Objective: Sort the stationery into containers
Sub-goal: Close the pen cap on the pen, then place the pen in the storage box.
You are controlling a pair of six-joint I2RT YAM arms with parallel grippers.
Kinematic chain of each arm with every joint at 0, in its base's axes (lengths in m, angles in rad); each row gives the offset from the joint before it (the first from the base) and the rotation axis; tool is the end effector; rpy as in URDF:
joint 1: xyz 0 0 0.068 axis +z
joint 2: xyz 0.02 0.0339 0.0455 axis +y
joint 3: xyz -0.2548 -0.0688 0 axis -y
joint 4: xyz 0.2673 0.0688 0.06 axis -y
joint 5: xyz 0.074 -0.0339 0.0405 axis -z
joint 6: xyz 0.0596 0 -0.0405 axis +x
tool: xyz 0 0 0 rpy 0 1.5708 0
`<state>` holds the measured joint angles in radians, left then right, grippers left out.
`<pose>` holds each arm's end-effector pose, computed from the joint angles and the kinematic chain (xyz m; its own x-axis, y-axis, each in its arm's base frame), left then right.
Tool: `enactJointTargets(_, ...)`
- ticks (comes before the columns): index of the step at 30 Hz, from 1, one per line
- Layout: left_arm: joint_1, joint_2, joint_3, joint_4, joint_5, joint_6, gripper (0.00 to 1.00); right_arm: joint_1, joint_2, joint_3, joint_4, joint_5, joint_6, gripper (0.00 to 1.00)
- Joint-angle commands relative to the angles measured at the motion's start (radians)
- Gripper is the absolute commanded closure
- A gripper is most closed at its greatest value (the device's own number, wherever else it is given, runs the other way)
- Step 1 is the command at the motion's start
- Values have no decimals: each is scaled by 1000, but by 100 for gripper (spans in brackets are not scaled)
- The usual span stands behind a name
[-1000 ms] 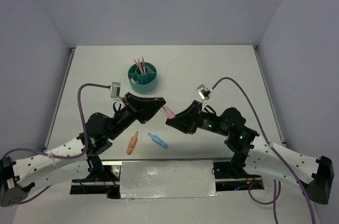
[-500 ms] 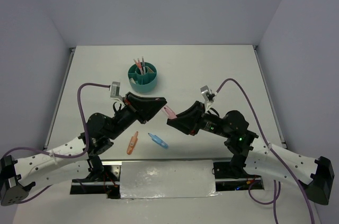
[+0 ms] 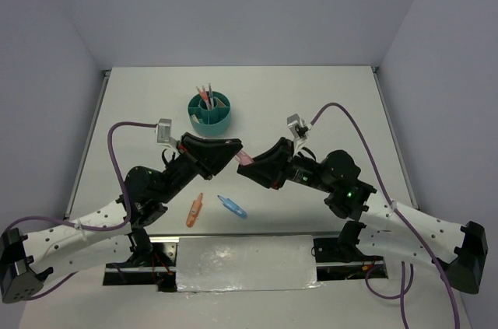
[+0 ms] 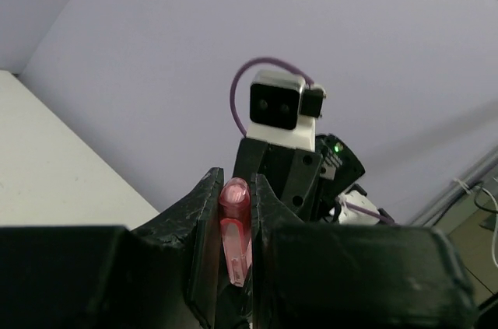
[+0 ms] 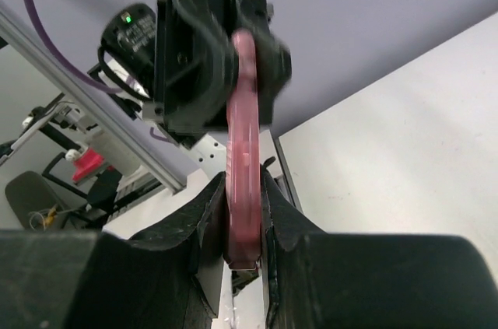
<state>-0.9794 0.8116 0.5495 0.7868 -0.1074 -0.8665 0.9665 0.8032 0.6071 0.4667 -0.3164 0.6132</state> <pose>0.1356 -0.1904 0.3538 -0.4087 -0.7504 -0.5195 0.7138 0.0919 -0.6943 0.1227 0.2104 0.3385 -0.4239 0.3487 -0.8359 -0.8663 0.1132 0.4865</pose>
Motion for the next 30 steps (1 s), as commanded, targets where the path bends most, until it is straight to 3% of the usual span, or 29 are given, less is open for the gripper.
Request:
enactJointTargets(1, 5, 41, -69, -87, 31, 60, 100, 21, 25, 166, 84, -58, -52, 100)
enactJointTargets(8, -1, 86, -143, -40, 143, 57, 100, 17, 252, 582, -101, -188, -154, 100)
enactJointTargets(11, -4, 61, -169, -60, 167, 70, 100, 11, 318, 684, -192, -188, -191, 100)
enactJointTargets(15, -4, -47, -123, -281, 56, 130, 100, 11, 301, 616, -218, -191, -210, 98)
enactJointTargets(16, -2, -83, -70, -344, -31, 170, 100, 11, 291, 584, -215, -188, -220, 94)
enactJointTargets(17, -2, -91, -34, -471, -76, 188, 100, 8, 280, 513, -212, -179, -224, 82)
enactJointTargets(19, 2, -91, 74, -565, -185, 241, 100, 0, 242, 442, -168, -158, -211, 78)
enactJointTargets(20, 4, -85, 107, -605, -219, 248, 100, -14, 228, 386, -154, -147, -202, 60)
enactJointTargets(22, 15, -46, 208, -693, -286, 264, 100, -35, 202, 350, -137, -133, -185, 37)
enactJointTargets(23, 27, -28, 239, -745, -311, 267, 100, -52, 192, 329, -155, -127, -184, 20)
enactJointTargets(26, 73, 63, 352, -784, -327, 265, 100, -83, 160, 281, -180, -107, -187, 0)
enactJointTargets(30, 195, 191, 420, -732, -279, 329, 100, -150, 56, 195, -259, -63, -201, 0)
